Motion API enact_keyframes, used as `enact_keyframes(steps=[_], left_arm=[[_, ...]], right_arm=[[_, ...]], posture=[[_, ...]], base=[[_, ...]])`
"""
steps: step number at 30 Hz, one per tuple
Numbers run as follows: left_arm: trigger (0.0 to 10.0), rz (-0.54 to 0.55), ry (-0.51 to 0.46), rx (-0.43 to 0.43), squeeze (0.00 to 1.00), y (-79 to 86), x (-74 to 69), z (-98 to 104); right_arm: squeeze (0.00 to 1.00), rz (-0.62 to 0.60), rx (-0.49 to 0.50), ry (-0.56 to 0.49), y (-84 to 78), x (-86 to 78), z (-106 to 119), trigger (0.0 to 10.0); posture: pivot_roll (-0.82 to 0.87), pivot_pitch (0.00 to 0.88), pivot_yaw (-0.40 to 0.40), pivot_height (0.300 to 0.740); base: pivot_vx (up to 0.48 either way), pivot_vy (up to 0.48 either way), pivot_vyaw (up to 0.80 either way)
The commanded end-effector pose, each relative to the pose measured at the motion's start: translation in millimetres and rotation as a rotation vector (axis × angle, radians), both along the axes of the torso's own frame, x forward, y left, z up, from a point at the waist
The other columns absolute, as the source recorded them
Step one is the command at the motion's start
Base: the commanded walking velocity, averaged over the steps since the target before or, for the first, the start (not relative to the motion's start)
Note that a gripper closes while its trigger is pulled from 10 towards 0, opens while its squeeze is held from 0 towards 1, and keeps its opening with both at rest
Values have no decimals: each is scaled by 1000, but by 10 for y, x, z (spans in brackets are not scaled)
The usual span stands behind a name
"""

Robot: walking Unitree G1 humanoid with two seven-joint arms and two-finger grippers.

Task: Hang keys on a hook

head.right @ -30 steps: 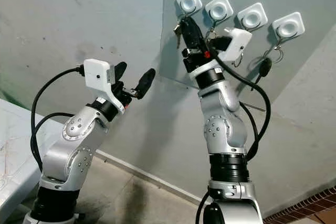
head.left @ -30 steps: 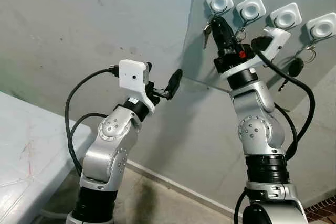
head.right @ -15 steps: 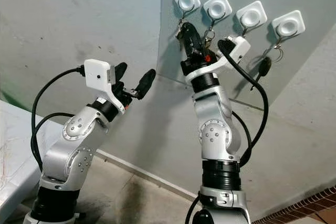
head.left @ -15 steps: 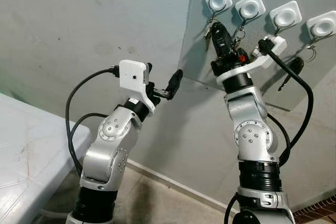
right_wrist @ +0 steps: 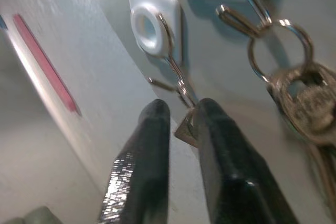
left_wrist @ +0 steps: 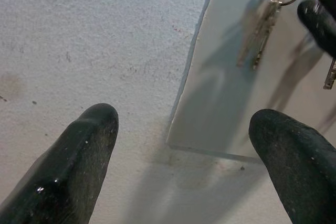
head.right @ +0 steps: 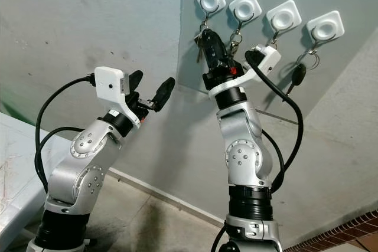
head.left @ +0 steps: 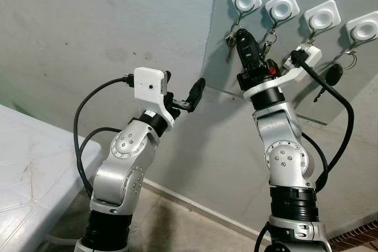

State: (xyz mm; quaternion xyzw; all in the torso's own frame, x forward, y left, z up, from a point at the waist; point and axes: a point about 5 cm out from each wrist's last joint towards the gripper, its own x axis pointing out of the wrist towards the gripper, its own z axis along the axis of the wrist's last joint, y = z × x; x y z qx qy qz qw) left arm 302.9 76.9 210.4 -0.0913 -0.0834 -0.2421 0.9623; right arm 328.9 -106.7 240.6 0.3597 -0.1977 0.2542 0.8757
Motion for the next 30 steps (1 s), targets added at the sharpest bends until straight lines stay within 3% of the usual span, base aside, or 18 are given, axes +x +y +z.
enact_keyframes(steps=[1,9,13,16,17,19,21,24,26,27,28,30], left_arm=[[10000,7,-6,0,0,-7,-13,15],[10000,40,42,24,0,25,-4,-166],[10000,60,64,37,0,41,2,-243],[10000,107,125,44,0,101,12,-433],[10000,139,168,57,0,151,16,-580],[10000,148,182,63,0,170,15,-631],[10000,197,268,45,0,264,2,-904],[10000,216,346,84,0,335,-31,-1183],[10000,229,361,92,0,358,-39,-1246],[10000,260,427,85,0,424,-67,-1440],[10000,260,427,85,0,424,-67,-1440],[10000,294,480,101,0,502,-110,-1650]], right_arm=[[1000,-4,-56,-40,3,-28,26,10000],[1000,-31,-261,-34,-16,-69,-235,10000],[1000,-36,-284,-16,-41,-75,-320,10000],[1000,-52,-318,36,-111,-84,-509,10000],[1000,-68,-340,79,-164,-92,-644,10000],[1000,-74,-349,94,-181,-96,-691,10000],[1000,-89,-382,166,-252,-122,-938,10000],[1000,-94,-409,230,-293,-148,-1157,10000],[1000,-97,-409,249,-304,-154,-1211,10000],[1000,-109,-447,294,-328,-176,-1373,10000],[1000,-109,-447,294,-328,-176,-1373,10000],[1000,-118,-470,354,-346,-212,-1560,10000]], posture=[[36,70,-46,732],[34,72,-45,732],[32,69,-42,732],[32,63,-38,732],[33,62,-38,732],[33,60,-37,732],[31,54,-32,732],[29,46,-26,732],[29,46,-26,732],[30,39,-18,732],[30,39,-18,732],[29,33,-10,732]], base=[[0,0,0],[0,0,0],[0,0,0],[0,0,0],[0,0,0],[0,0,0],[0,0,0],[0,0,0],[0,0,0],[0,0,0],[0,0,0],[0,0,0]])
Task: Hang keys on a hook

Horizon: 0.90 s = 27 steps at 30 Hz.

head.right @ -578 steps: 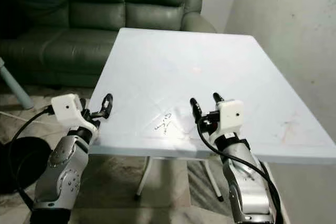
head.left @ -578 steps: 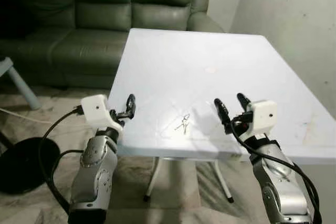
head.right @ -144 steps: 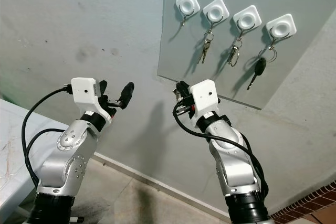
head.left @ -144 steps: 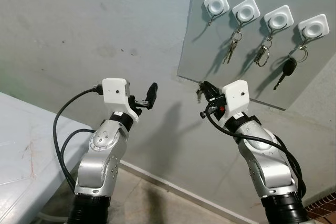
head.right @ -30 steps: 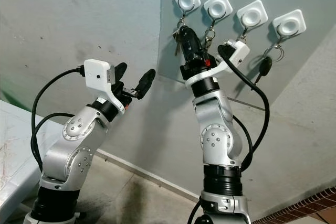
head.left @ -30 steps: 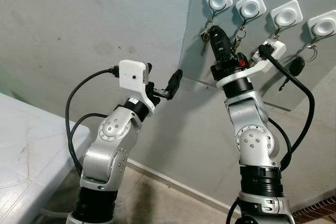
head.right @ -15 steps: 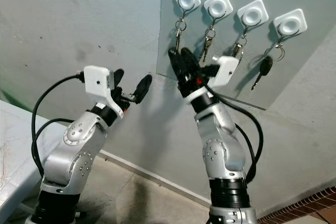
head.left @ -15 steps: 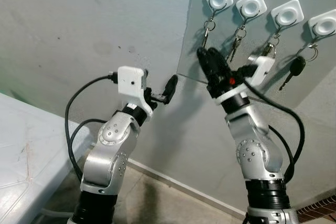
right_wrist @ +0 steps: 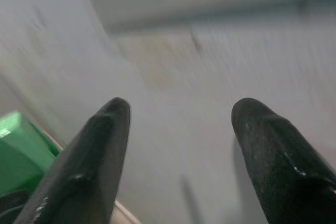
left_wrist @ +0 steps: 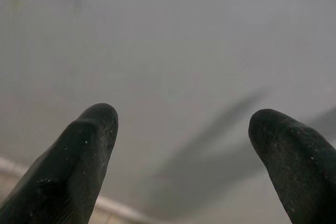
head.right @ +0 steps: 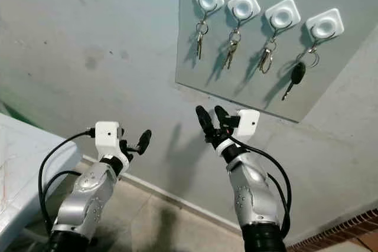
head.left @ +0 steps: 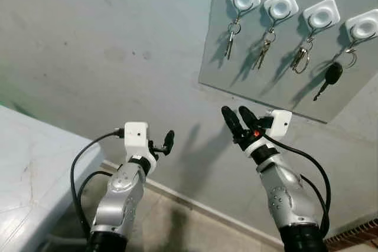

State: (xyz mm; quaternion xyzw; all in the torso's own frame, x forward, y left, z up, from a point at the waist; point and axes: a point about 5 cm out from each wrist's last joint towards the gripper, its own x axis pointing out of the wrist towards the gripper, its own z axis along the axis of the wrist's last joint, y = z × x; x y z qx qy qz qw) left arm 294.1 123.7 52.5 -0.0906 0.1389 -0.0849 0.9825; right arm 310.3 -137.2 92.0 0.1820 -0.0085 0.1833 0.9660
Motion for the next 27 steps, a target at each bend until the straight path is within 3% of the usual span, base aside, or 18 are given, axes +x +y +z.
enact_keyframes(steps=[1,5,9,14,17,20,27], left_arm=[[10000,40,56,43,0,88,-53,-222],[10000,49,91,100,0,144,-98,-387],[10000,51,197,118,0,201,-213,-620],[10000,65,297,129,0,276,-384,-841],[10000,52,346,133,0,321,-538,-973],[10000,87,437,116,0,391,-689,-1103],[10000,107,501,123,0,462,-838,-1203]], right_arm=[[1000,-21,-41,70,-53,-69,-238,10000],[1000,-30,-81,138,-70,-136,-451,10000],[1000,-41,-136,246,-117,-254,-714,10000],[1000,-61,-227,357,-208,-407,-974,10000],[1000,-98,-301,481,-339,-595,-1200,10000],[1000,-115,-372,537,-418,-711,-1309,10000],[1000,-141,-385,629,-534,-897,-1448,10000]], posture=[[29,33,-10,732],[33,20,-7,732],[28,15,-8,732],[21,11,-8,732],[25,10,-8,732],[25,15,-4,732],[14,35,17,732]], base=[[0,0,0],[0,0,0],[0,0,0],[0,0,0],[0,0,0],[0,0,0],[0,0,0]])
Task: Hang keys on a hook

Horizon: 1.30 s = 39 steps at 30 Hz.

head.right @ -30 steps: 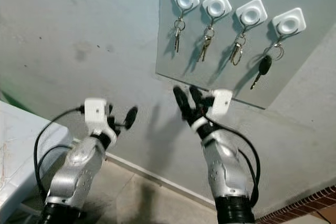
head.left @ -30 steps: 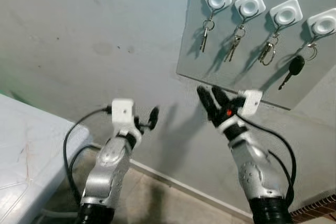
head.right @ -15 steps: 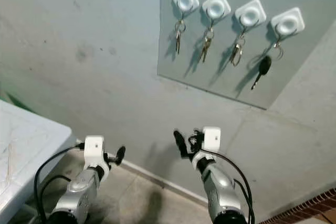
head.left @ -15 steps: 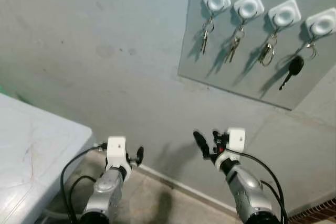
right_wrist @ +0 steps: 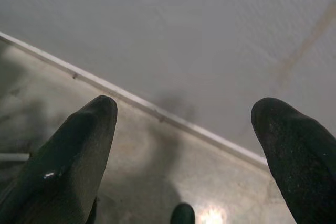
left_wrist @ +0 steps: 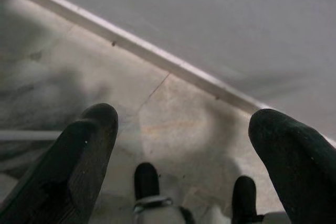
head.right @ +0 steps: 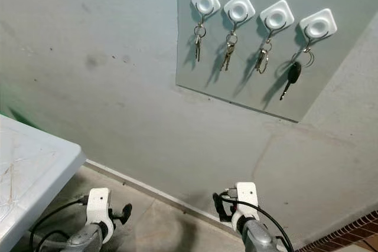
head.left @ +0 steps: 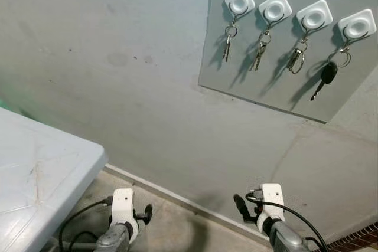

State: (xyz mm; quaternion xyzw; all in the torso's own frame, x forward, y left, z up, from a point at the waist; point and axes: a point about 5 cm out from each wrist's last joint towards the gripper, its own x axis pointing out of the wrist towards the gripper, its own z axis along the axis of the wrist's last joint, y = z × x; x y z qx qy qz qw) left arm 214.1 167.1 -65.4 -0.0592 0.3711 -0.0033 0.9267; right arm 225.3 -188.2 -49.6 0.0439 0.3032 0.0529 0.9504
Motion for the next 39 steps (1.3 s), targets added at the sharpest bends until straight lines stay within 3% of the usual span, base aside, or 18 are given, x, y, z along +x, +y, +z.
enact_keyframes(steps=[1,2,3,12,17,21,26,34,39], left_arm=[[10000,8,17,5,0,33,-46,-29],[10000,21,23,-7,0,48,-59,-37],[10000,23,23,-7,0,61,-61,-37],[10000,49,11,16,0,172,-78,-32],[10000,85,41,20,0,229,-166,-77],[10000,117,44,27,0,285,-207,-89],[10000,134,63,25,0,280,-251,-115],[10000,98,61,38,0,237,-230,-111],[10000,93,89,43,0,234,-299,-149]], right_arm=[[871,-6,-16,23,-38,-64,-42,10000],[86,-20,-7,47,-59,-113,-77,10000],[0,-28,-14,61,-69,-141,-96,10000],[0,-92,-71,197,-196,-472,-281,10000],[0,-110,-119,288,-285,-724,-385,10000],[0,-84,-126,315,-251,-820,-428,10000],[0,-154,-131,332,-293,-838,-435,10000],[0,-82,-156,342,-182,-738,-429,10000],[0,-60,-165,339,-147,-715,-426,10000]], posture=[[11,39,20,732],[7,44,20,732],[5,48,15,732],[18,72,7,732],[19,70,-5,732],[18,47,4,732],[11,27,18,732],[-4,5,17,732],[-31,0,30,732]], base=[[0,0,0],[0,0,0],[0,0,0],[0,0,0],[0,0,0],[0,0,0],[0,0,0],[0,0,0],[0,0,-760]])
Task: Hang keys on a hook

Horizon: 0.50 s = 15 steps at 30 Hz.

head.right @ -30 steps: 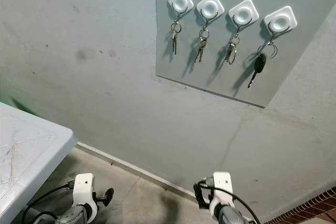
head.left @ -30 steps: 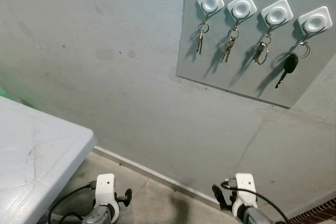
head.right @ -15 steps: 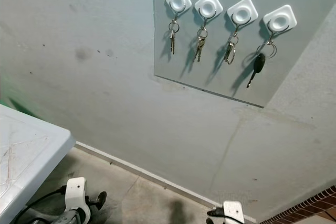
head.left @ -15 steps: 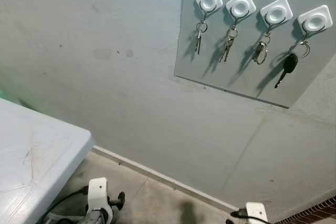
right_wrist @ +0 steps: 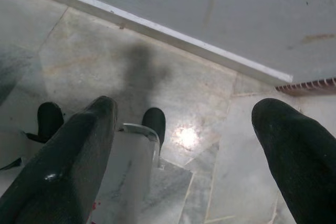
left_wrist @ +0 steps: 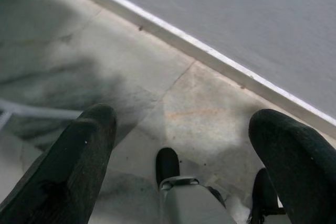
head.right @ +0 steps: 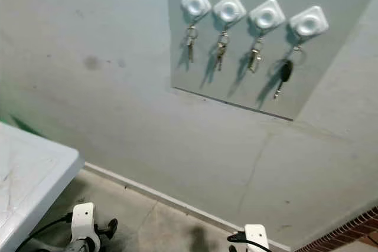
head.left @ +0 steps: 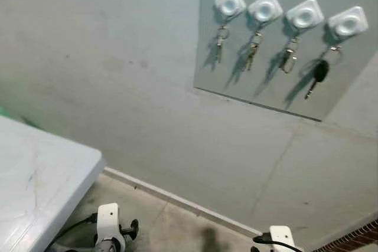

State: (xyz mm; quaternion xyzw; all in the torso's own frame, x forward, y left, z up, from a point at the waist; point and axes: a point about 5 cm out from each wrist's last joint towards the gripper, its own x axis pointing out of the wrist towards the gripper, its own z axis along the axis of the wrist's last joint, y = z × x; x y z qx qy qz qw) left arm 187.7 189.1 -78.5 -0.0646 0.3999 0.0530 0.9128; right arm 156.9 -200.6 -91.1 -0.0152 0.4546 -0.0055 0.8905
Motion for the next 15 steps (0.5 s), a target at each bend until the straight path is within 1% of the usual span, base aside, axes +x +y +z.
enact_keyframes(steps=[1,3,6,10,15], left_arm=[[10000,-14,22,10,0,9,-47,-25],[10000,-14,22,9,0,8,-49,-26],[10000,-15,29,11,0,0,-61,-33],[10000,-9,25,6,0,-5,-59,-33],[10000,-19,25,4,0,-19,-43,-28]], right_arm=[[0,-14,-8,17,-27,-38,-14,10000],[0,-16,-8,18,-28,-41,-15,10000],[0,-6,-9,43,-24,-109,-43,10000],[0,-7,-13,56,-24,-148,-58,10000],[0,-8,-15,56,-25,-151,-60,10000]], posture=[[-35,0,30,732],[-36,0,30,732],[-36,0,25,732],[-37,0,23,732],[-44,0,28,732]], base=[[0,0,-763],[0,0,-763],[0,0,-763],[0,0,-763],[0,0,-756]])
